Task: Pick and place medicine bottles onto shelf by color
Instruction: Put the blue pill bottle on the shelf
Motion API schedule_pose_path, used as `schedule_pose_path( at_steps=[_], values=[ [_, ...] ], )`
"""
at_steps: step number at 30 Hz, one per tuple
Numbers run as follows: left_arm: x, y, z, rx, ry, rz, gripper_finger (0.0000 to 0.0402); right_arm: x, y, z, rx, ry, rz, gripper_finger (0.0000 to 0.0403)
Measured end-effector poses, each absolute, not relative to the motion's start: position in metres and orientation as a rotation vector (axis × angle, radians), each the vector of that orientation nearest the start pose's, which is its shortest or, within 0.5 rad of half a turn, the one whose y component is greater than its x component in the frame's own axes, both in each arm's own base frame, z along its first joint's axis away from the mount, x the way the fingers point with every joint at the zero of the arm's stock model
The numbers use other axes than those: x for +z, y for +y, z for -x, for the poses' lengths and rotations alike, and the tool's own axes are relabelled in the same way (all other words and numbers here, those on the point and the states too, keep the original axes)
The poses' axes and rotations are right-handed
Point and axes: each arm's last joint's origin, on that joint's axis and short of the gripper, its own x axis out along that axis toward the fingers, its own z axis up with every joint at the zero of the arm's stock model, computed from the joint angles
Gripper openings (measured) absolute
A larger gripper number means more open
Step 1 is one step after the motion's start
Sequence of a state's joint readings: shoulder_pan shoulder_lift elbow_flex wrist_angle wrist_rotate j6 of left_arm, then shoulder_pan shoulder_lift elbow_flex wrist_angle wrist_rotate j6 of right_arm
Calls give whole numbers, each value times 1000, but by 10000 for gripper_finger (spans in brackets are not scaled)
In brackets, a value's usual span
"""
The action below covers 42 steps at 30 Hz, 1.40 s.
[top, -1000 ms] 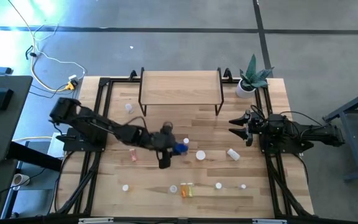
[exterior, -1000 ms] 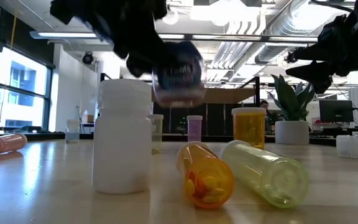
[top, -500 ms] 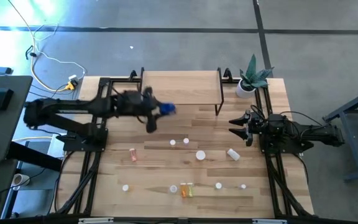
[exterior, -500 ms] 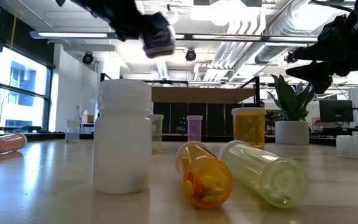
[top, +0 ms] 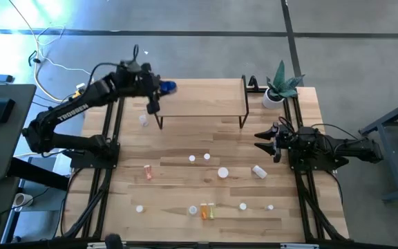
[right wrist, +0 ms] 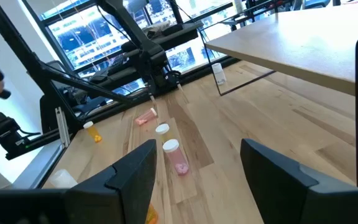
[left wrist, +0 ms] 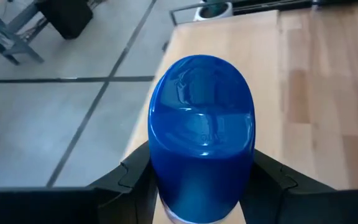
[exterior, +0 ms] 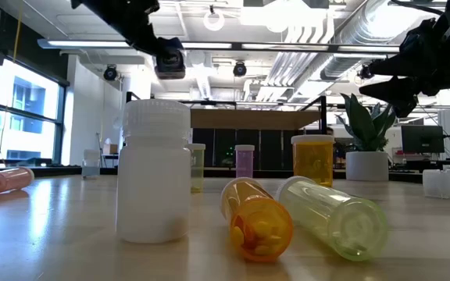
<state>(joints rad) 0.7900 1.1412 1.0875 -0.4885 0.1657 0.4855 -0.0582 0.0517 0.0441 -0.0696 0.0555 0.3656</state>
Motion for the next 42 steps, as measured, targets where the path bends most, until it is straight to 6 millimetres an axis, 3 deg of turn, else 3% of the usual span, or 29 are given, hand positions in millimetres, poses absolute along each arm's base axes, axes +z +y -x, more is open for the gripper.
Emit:
schedule_pose_path(
  at_steps=[8,19,27,36,42],
  values=[
    [341,207,-168,447,630,-87,158,168,-7,-98,-127,56,-365,224],
    [313,247,-180,431,792,87,159,168,-7,-98,-127,56,-365,224],
    [301,256,-184,424,840,171,159,168,-7,-98,-126,56,-365,224],
    [300,258,-181,444,845,182,159,168,-7,-98,-127,56,-365,224],
    [300,258,-181,446,846,181,185,168,-7,-98,-127,56,-365,224]
  ],
)
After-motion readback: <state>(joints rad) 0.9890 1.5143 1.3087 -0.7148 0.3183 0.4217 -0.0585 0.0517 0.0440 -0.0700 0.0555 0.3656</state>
